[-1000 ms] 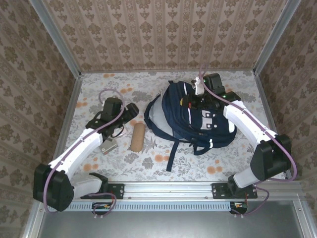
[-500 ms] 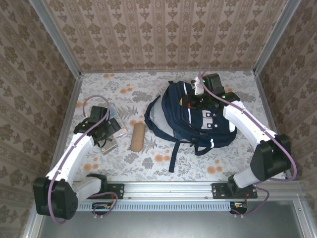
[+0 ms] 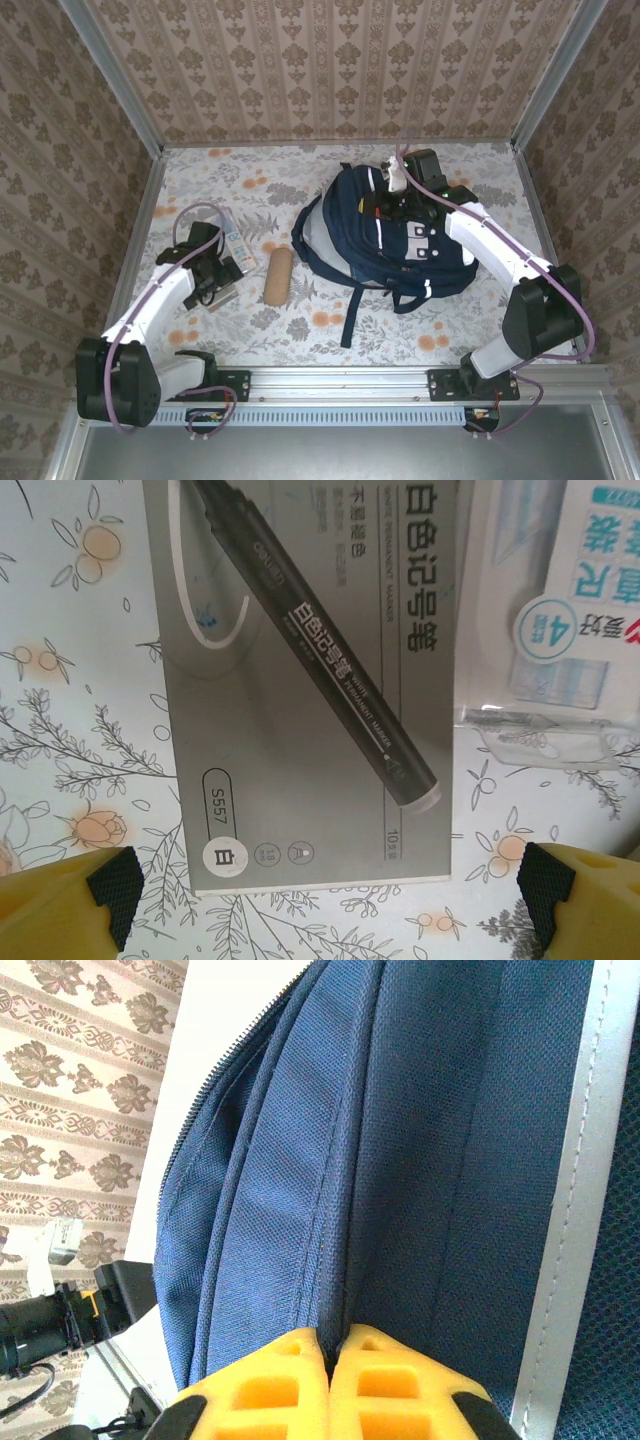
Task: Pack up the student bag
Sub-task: Pick up the pencil case from the middle-left of the table.
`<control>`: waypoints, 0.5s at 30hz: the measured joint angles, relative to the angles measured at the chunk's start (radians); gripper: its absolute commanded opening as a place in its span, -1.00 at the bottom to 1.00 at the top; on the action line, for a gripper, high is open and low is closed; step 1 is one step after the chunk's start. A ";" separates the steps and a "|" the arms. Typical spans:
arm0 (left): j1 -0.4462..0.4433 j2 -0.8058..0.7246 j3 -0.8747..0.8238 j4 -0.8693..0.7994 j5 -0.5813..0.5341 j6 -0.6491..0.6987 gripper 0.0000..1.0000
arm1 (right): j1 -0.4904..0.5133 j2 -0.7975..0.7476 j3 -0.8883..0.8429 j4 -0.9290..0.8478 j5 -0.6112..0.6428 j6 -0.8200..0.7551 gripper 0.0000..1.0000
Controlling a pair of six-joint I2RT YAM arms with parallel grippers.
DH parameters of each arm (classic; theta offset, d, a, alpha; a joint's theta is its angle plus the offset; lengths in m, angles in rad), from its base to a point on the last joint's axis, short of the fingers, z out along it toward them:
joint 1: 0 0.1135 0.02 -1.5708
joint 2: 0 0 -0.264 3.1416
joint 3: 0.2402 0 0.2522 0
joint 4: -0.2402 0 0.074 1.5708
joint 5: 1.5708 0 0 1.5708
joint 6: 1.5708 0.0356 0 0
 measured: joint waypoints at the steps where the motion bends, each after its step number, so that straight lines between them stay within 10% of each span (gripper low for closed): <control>1: 0.000 0.004 -0.006 0.004 0.000 0.000 1.00 | 0.000 0.001 0.000 0.000 0.000 0.000 -0.96; 15: 0.027 0.143 -0.049 0.105 0.016 0.037 1.00 | 0.006 0.036 0.003 0.014 -0.009 0.003 -0.96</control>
